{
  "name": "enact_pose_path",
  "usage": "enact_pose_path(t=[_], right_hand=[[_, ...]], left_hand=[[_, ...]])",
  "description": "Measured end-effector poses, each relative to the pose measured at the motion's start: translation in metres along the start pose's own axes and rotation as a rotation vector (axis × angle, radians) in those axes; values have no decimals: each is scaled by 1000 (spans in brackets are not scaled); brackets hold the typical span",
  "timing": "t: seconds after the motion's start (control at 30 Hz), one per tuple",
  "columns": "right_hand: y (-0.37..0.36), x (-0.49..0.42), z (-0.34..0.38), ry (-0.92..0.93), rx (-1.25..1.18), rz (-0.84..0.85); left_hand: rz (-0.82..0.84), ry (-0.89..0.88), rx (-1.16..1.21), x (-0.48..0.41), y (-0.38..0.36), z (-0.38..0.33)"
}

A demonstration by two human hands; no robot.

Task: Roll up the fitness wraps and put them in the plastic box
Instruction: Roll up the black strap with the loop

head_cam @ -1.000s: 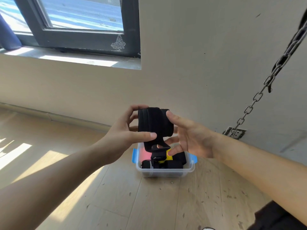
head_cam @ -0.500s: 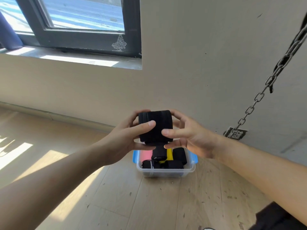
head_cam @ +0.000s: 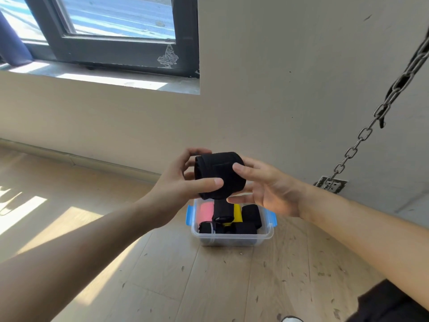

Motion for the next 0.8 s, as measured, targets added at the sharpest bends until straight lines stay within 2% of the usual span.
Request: enact_pose_path(t=[0.1, 0.17, 0.33, 0.57, 0.7, 0.8], right_hand=[[5, -2, -3, 5, -21, -3], [13, -5, -5, 11, 2, -57], [34, -16, -10, 40, 63, -289], [48, -23, -39, 68, 42, -420], [67, -27, -64, -3, 133, -466], [94, -35, -81, -75, 269, -488]], left_hand=[[-2, -47, -123, 1, -7, 6], [-12, -30, -123, -1, -11, 13], [-41, 133, -14, -16, -15, 34], [-123, 267, 120, -35, -20, 61], [-77, 332, 37, -49, -22, 84], [-10, 342, -201, -63, -21, 111]])
Point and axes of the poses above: each hand's wrist, its own x-axis away from the middle knuckle, its own y-axis out of the back of the hand, z = x × y, the point moved 4 cm from there along -x, towards the middle knuckle, and after that the axes turned 3 degrees about y, right-handed, at the moved point
